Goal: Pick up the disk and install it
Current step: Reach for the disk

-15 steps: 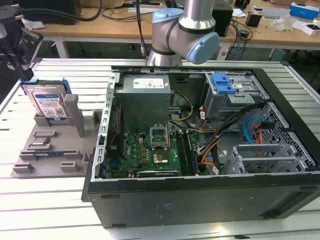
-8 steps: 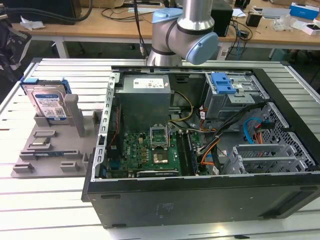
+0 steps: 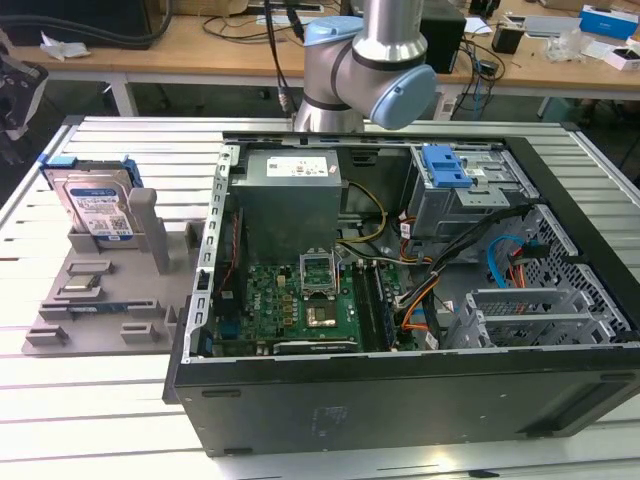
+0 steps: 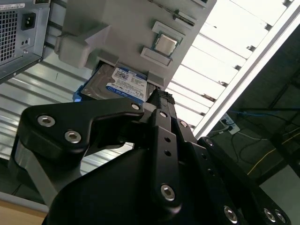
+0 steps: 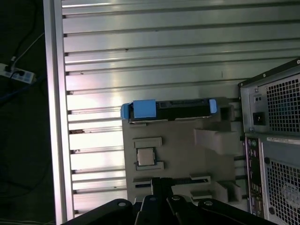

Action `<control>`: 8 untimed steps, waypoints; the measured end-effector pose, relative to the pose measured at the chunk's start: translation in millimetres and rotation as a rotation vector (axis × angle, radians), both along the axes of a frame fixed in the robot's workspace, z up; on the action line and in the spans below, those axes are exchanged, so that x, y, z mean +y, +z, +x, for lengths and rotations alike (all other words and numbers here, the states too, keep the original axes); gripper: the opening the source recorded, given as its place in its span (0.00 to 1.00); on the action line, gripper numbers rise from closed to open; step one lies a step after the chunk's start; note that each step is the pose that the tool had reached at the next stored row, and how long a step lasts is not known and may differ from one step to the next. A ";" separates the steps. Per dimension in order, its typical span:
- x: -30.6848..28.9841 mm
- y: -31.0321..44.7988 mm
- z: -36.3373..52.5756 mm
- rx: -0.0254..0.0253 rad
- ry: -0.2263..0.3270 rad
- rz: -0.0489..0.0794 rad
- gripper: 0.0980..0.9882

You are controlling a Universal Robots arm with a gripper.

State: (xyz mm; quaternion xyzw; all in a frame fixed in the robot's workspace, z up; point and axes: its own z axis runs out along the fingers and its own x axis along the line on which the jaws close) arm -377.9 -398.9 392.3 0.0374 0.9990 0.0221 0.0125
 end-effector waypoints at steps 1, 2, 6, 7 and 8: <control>0.0 0.0 -1.6 0.0000 0.000 0.000 0.01; 0.2 -0.1 -2.1 0.0000 0.000 0.000 0.01; 4.7 -0.2 -2.4 0.0000 0.000 0.000 0.01; 7.6 -0.3 -2.5 0.0001 0.000 0.000 0.01; 9.8 -0.4 -2.6 0.0000 0.000 0.000 0.01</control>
